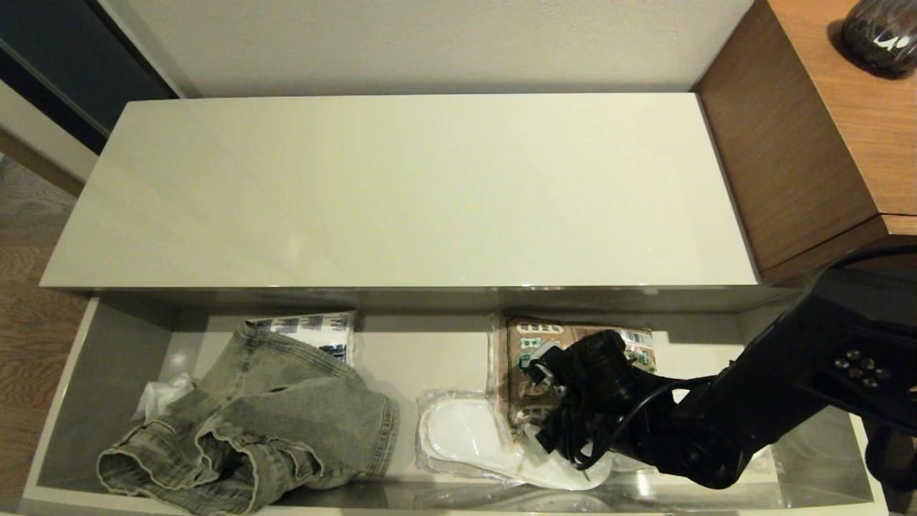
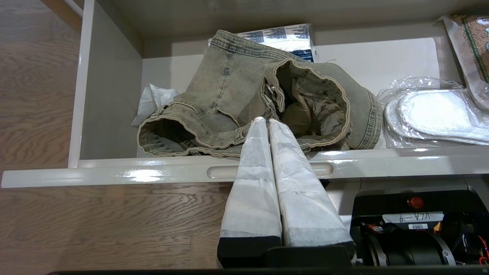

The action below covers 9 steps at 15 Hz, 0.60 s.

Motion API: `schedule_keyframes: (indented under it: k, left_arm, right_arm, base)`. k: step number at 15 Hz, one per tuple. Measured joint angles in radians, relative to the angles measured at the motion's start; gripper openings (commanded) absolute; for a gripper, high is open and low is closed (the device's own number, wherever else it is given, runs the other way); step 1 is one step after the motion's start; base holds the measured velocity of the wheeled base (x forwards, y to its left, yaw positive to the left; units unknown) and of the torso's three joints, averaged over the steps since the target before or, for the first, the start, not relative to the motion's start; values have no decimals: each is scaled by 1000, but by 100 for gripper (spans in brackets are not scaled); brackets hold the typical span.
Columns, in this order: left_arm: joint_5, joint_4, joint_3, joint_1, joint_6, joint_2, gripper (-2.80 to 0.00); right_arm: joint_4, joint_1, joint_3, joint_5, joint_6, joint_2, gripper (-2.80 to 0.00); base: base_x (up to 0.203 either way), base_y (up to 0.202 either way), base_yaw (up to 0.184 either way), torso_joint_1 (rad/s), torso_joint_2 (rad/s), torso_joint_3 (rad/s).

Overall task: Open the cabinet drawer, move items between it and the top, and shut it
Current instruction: Take out the solid drinks from the drawer

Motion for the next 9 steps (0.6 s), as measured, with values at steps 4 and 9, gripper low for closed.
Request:
schedule_keyframes:
  k: [4, 9]
  left_arm:
    - [0, 0, 0, -1, 0, 0, -280]
    - [-1, 2, 0, 0, 2, 0, -280]
  right_arm:
    - [0, 7, 1, -9, -43, 20, 0]
    - [2, 31, 5, -29, -43, 20, 0]
  base:
    - [0, 0, 0, 0, 0, 0]
    - [0, 0, 0, 0, 0, 0]
